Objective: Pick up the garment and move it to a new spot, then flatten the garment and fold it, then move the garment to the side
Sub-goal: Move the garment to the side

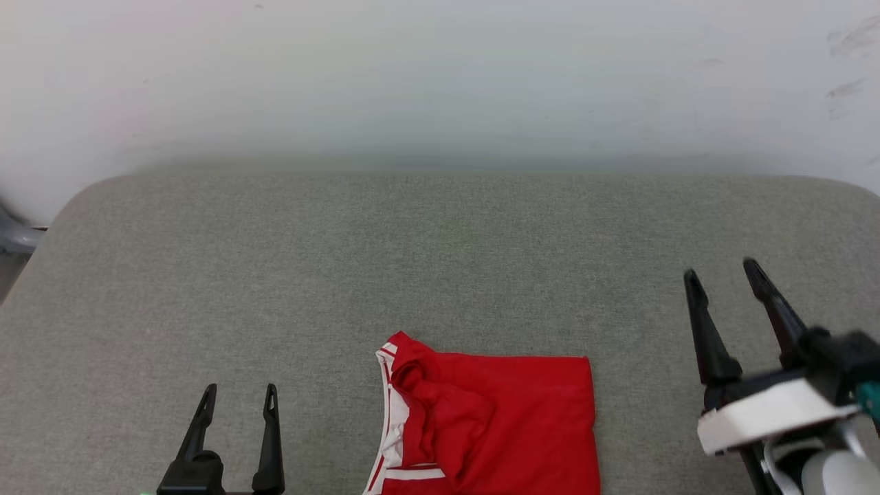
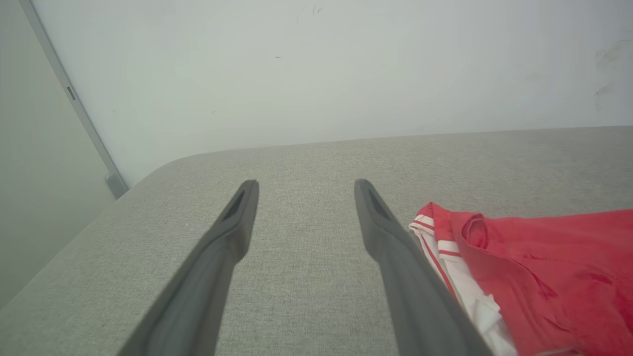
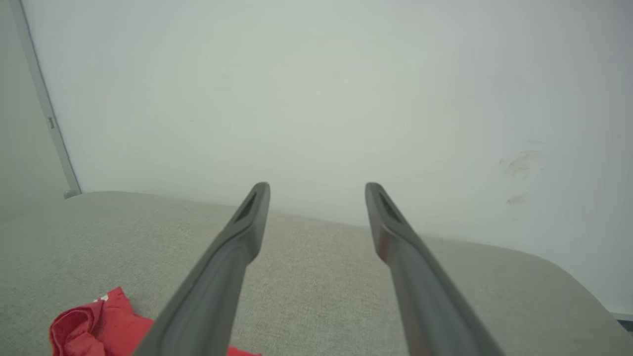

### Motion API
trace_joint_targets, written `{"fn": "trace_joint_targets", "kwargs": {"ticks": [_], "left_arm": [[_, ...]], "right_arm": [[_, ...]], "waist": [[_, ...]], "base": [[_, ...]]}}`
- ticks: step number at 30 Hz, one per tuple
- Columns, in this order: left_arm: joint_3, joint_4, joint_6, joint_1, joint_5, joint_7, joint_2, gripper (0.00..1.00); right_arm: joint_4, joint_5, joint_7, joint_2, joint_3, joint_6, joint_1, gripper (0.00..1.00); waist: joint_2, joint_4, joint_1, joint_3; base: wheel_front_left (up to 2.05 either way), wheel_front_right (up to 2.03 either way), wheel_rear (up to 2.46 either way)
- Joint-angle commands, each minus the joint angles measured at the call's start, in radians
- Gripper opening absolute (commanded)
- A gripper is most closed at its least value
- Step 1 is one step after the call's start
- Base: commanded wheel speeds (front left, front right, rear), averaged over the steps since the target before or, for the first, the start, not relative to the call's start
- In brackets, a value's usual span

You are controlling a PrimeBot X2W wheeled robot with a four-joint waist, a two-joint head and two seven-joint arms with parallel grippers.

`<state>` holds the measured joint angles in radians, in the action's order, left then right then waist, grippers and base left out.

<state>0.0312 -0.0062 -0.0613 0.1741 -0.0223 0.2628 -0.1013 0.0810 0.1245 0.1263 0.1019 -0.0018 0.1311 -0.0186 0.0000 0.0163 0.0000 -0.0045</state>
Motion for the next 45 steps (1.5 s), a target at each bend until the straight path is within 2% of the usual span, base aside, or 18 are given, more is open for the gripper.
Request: {"fn": "trace_joint_targets", "kwargs": {"ticks": [1, 12, 13, 18, 21, 23, 28, 36, 45], "left_arm": [[0.002, 0.000, 0.003, -0.013, -0.003, 0.002, 0.002, 1.00], [0.000, -0.001, 0.004, -0.036, -0.003, 0.002, 0.006, 1.00], [0.000, -0.001, 0.004, -0.036, -0.003, 0.002, 0.006, 1.00], [0.000, -0.001, 0.002, -0.048, -0.004, 0.002, 0.010, 1.00], [0.002, 0.000, 0.003, -0.054, -0.004, 0.002, 0.012, 1.00], [0.005, 0.001, 0.005, -0.062, -0.003, 0.002, 0.014, 1.00], [0.011, 0.001, 0.008, -0.083, -0.006, 0.002, 0.019, 1.00], [0.016, 0.005, 0.014, -0.111, -0.008, 0.002, 0.026, 1.00], [0.017, 0.015, 0.022, -0.144, -0.003, 0.002, 0.031, 1.00]], "right_arm": [[0.003, 0.026, -0.051, 0.030, 0.030, -0.001, -0.052, 1.00], [-0.055, 0.258, -0.550, 0.239, 0.303, -0.001, -0.283, 1.00], [-0.055, 0.258, -0.550, 0.239, 0.303, -0.001, -0.283, 1.00], [-0.102, 0.377, -0.768, 0.312, 0.413, -0.001, -0.318, 1.00], [-0.122, 0.411, -0.826, 0.325, 0.430, -0.001, -0.317, 1.00], [-0.154, 0.459, -0.905, 0.333, 0.445, -0.001, -0.304, 1.00], [-0.182, 0.508, -0.980, 0.321, 0.455, -0.001, -0.297, 1.00], [-0.225, 0.519, -1.010, 0.295, 0.474, -0.001, -0.304, 1.00], [-0.364, 0.532, -1.016, 0.237, 0.508, -0.001, -0.238, 1.00]], "waist": [[0.0000, 0.004, 0.0000, 0.005], [0.0000, 0.016, 0.0000, 0.043], [0.0000, 0.016, 0.0000, 0.043], [0.0000, 0.027, 0.0000, 0.063], [0.0000, 0.032, 0.0000, 0.070], [0.0000, 0.040, 0.0000, 0.081], [0.0000, 0.059, 0.0000, 0.112], [0.0000, 0.087, 0.0000, 0.166], [0.0000, 0.107, 0.0000, 0.211]], "base": [[0.00, 0.00, 0.00], [0.00, 0.00, 0.00], [0.00, 0.00, 0.00], [0.00, 0.00, 0.00], [0.00, 0.00, 0.00], [0.00, 0.00, 0.00], [0.00, 0.00, 0.00], [0.00, 0.00, 0.00], [0.00, 0.00, 0.00]]}}
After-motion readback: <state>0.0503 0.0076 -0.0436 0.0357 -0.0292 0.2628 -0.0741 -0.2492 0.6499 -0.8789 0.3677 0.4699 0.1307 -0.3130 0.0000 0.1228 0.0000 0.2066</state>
